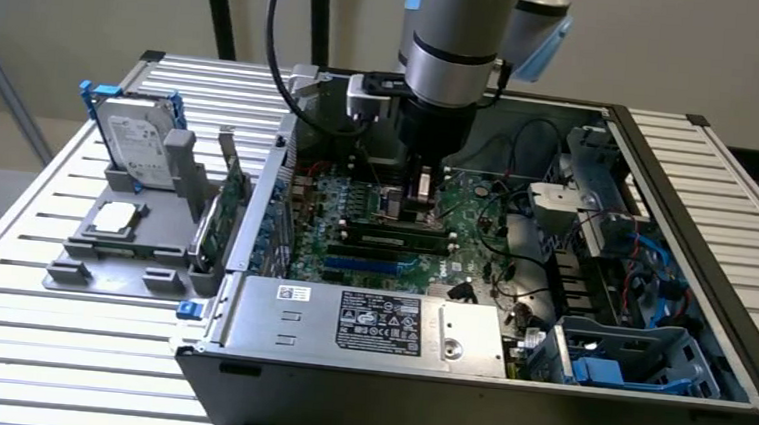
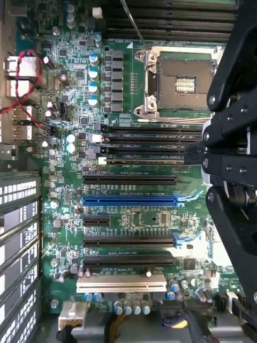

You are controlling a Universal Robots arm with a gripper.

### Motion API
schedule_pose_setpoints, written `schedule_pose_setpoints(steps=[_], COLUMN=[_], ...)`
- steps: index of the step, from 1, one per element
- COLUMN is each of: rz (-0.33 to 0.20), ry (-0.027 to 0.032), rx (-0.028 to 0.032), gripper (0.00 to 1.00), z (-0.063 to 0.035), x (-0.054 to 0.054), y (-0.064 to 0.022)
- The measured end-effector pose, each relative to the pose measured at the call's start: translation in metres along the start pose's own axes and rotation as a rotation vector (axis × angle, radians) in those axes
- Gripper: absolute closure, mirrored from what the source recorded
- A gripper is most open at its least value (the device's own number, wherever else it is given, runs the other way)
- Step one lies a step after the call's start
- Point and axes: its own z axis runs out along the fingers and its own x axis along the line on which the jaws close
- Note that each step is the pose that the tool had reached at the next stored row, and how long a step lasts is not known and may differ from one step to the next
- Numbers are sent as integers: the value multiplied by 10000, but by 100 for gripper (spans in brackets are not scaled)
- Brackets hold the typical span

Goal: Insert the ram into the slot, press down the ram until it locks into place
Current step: 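Press down the ram until it locks into place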

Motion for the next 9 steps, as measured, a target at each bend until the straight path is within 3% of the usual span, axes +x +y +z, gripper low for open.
schedule_pose_setpoints(steps=[9], rz=[0], ry=[-4], rx=[-3], gripper=[89], z=[1], x=[0], y=[0])
